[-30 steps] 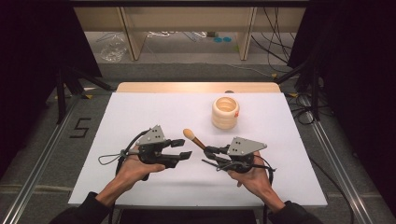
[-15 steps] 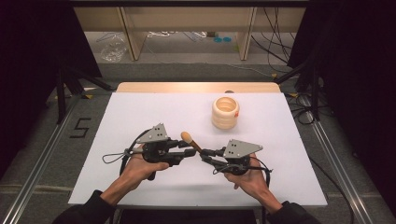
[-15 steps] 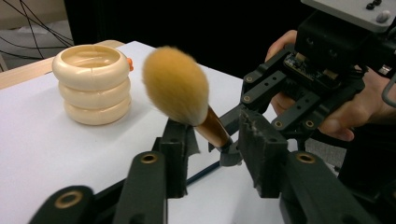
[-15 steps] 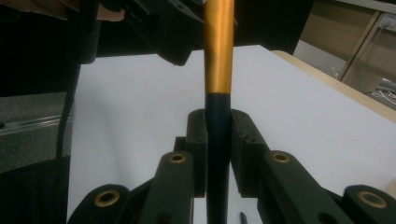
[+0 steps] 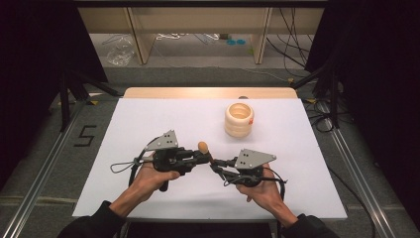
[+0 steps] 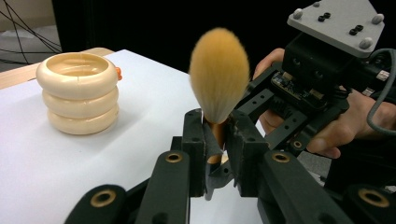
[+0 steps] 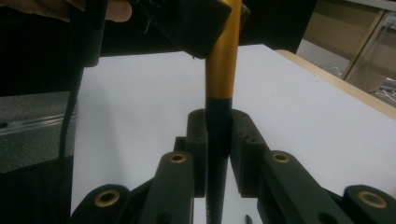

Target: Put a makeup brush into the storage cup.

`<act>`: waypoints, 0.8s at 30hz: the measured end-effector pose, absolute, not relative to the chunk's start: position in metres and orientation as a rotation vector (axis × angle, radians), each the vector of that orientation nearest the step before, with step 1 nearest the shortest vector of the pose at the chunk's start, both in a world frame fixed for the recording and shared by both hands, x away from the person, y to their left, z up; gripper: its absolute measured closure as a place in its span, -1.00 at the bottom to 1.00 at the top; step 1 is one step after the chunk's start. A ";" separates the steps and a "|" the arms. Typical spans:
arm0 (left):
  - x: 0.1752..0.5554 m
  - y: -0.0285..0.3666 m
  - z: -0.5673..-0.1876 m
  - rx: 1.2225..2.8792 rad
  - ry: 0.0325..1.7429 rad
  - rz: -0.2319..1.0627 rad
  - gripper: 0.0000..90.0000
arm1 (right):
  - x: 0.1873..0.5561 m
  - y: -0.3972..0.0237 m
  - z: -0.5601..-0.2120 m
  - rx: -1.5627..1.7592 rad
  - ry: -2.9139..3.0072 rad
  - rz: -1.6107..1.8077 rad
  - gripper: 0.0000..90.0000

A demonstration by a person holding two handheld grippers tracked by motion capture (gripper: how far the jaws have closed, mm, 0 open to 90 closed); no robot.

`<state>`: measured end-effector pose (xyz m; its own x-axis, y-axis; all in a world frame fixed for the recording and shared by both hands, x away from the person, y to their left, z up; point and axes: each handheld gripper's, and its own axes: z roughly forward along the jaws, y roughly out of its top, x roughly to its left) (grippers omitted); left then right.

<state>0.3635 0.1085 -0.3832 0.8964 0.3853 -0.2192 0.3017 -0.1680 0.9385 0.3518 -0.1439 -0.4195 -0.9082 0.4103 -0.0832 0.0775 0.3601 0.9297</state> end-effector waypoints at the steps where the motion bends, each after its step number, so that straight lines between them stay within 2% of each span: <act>1: 0.363 0.108 -0.383 1.768 0.515 0.081 0.73 | 0.352 -0.144 -0.420 0.438 2.331 1.565 0.77; 15: 0.364 0.108 -0.381 1.757 0.526 0.062 0.72 | 0.353 -0.145 -0.420 0.444 2.329 1.595 0.77; 18: 0.364 0.108 -0.380 1.749 0.527 0.058 0.61 | 0.353 -0.145 -0.420 0.457 2.321 1.610 0.77; 19: 0.364 0.108 -0.380 1.753 0.529 0.057 0.53 | 0.353 -0.145 -0.420 0.463 2.313 1.609 0.77; 21: 0.363 0.107 -0.380 1.766 0.549 0.055 0.21 | 0.354 -0.146 -0.420 0.481 2.306 1.622 0.77; 24: 0.363 0.109 -0.380 1.767 0.547 0.079 0.07 | 0.355 -0.149 -0.419 0.494 2.292 1.628 0.77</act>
<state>0.3631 0.1092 -0.3803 0.8860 0.4015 -0.2318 0.3191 -0.1657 0.9331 0.3553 -0.1486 -0.4188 -0.9005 0.4335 -0.0341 0.1107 0.3042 0.9461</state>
